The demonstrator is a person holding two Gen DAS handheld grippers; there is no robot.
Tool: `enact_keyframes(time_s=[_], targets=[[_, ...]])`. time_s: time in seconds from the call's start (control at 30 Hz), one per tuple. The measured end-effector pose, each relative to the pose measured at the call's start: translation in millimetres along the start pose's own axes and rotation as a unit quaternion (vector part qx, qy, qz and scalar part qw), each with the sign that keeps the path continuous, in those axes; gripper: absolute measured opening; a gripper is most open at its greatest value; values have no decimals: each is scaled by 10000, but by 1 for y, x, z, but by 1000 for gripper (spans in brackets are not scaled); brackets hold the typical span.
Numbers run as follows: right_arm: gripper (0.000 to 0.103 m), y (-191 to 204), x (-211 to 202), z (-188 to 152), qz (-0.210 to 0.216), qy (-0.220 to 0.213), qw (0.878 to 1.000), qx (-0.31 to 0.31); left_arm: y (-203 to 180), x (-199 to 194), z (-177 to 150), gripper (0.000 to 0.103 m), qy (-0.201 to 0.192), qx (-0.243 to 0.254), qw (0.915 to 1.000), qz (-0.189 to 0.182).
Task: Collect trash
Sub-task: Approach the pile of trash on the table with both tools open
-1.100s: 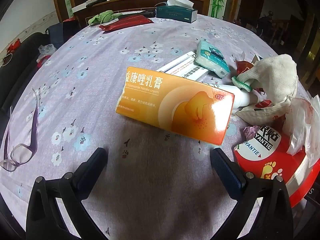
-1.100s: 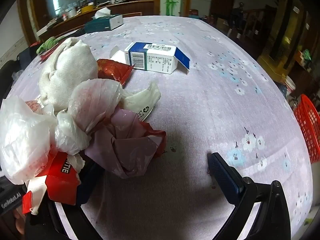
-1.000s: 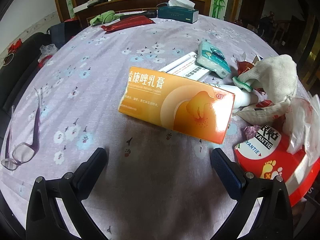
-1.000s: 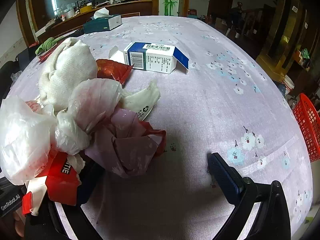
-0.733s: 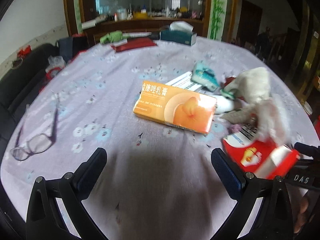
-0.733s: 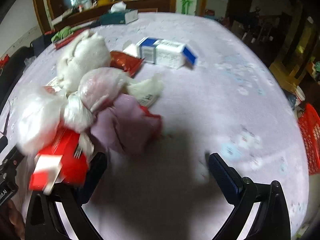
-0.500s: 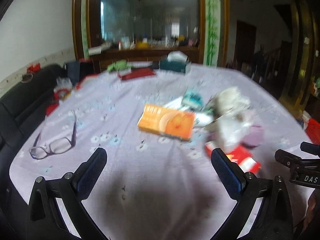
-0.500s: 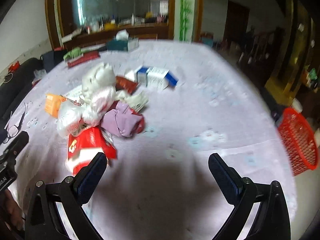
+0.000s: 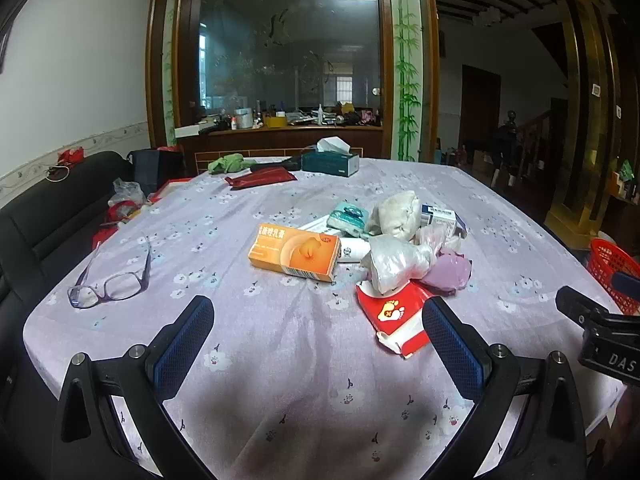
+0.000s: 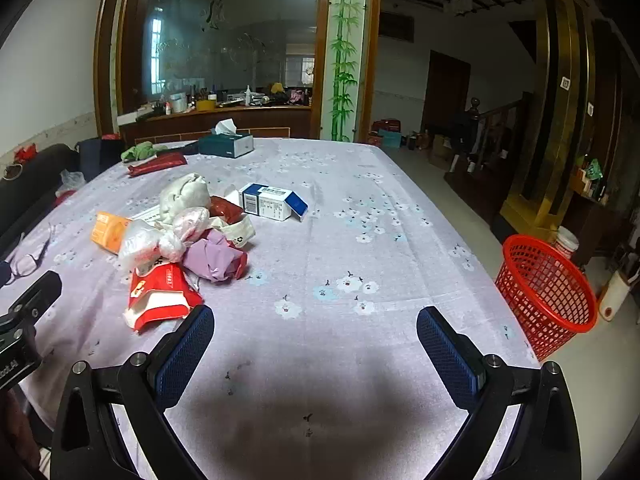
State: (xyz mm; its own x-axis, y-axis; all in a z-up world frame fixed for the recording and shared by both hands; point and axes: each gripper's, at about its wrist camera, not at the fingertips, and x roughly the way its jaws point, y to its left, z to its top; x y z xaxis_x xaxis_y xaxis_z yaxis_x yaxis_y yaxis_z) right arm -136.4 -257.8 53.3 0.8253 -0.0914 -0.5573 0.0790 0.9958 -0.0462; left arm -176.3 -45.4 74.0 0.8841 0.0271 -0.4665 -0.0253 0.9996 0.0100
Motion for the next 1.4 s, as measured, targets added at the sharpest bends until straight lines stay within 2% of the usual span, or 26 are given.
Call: enact_keyframes(time_s=[0.3, 0.57, 0.8, 1.4], targets=[[101, -2, -1, -3, 144, -66, 9999, 63, -11, -1, -4, 103, -17, 111, 9999, 12], [101, -1, 2, -7, 373, 138, 9992, 108, -13, 1, -6, 103, 8, 127, 9999, 16], [101, -2, -5, -5, 286, -24, 9994, 171, -17, 1, -6, 103, -3, 235, 9997, -17], [101, -4, 0, -5, 197, 81, 9996, 181, -20, 4, -9, 103, 139, 317, 9993, -158]])
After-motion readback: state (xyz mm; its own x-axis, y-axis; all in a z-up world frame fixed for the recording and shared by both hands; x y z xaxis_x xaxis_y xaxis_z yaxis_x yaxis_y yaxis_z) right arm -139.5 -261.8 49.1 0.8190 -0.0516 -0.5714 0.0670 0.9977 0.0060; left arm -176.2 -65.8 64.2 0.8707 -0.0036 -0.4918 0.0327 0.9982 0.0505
